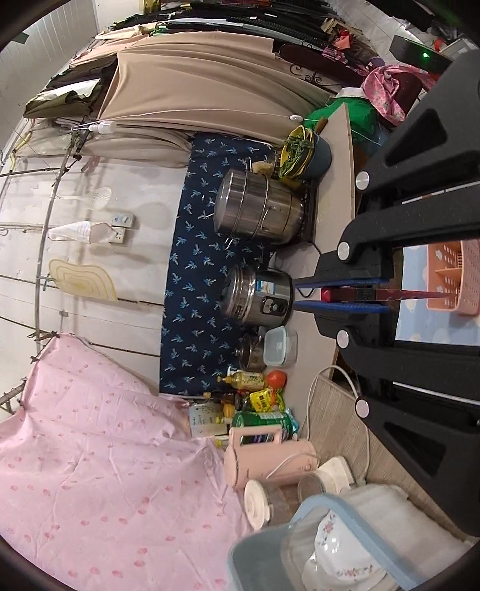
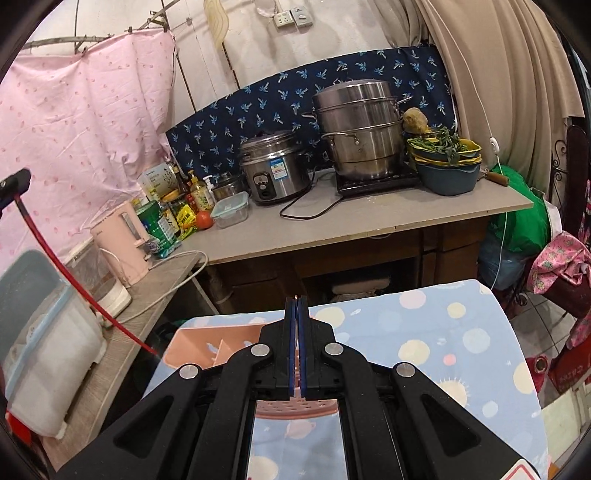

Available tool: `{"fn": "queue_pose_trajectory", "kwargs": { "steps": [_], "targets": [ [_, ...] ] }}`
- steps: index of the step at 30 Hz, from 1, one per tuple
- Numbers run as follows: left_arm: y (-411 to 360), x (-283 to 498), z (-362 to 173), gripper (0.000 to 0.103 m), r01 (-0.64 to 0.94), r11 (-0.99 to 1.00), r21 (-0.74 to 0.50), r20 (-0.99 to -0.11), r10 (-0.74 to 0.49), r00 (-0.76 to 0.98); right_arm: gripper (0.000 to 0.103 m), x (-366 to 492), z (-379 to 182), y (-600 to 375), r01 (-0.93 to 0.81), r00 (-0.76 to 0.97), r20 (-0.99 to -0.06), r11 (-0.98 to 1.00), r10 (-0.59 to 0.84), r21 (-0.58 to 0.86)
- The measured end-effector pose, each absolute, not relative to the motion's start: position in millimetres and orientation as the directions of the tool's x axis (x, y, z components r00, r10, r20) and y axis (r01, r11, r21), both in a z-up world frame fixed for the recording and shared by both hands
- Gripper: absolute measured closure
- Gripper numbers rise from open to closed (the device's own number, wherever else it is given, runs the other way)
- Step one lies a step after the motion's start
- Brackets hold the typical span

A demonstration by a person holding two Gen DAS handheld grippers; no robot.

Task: Organize utensils
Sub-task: 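Lower the chopstick into the basket and open the left tool while the right tool drops the spoon in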

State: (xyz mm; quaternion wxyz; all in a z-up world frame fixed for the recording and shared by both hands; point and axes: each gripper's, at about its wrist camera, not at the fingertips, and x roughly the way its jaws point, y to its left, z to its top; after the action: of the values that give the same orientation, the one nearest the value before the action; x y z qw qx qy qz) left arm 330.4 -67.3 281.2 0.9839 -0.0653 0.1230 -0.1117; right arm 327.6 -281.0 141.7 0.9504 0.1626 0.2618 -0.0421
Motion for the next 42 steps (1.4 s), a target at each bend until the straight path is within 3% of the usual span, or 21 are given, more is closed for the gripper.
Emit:
{"fn": "queue_pose_trajectory", "kwargs": {
  "steps": [12,16,18,20,22,32,42],
  "targets": [
    [-79.4,378.7,209.0,0.096,0.19,0.967,-0.169,-0.354,-0.239,0.904,0.101,357.1,95.5,-285.6,0.163,0.812,-0.582,0.948,0.029,0.274],
    [-74.6,383.2,193.5,0.096,0.176,0.97,-0.169,-0.383,-0.229,0.895,0.096,357.2,89.3,-284.1,0.168,0.81,-0.585,0.946,0.028,0.277],
    [-71.8,382.9,189.0,0.092,0.161,0.973,-0.168,-0.401,-0.216,0.89,0.093,355.7,89.0,-284.7,0.17,0.811,-0.584,0.944,0.029,0.283],
    [-68.9,380.4,186.5,0.073,0.151,0.974,-0.167,-0.409,-0.208,0.889,0.084,351.4,91.7,-285.5,0.172,0.815,-0.578,0.942,0.028,0.288],
    [-65.2,376.0,185.8,0.068,0.141,0.977,-0.158,-0.407,-0.194,0.893,0.08,344.2,95.8,-285.3,0.172,0.822,-0.569,0.941,0.026,0.291],
    [-49.8,329.6,175.6,0.057,0.141,0.984,-0.107,-0.461,-0.174,0.87,0.072,287.4,116.1,-273.7,0.145,0.832,-0.553,0.949,0.036,0.278],
    [-17.9,244.3,135.9,0.056,0.155,0.986,-0.055,-0.565,-0.158,0.81,0.067,181.9,109.8,-251.8,0.124,0.808,-0.587,0.957,0.055,0.261]
  ]
}}
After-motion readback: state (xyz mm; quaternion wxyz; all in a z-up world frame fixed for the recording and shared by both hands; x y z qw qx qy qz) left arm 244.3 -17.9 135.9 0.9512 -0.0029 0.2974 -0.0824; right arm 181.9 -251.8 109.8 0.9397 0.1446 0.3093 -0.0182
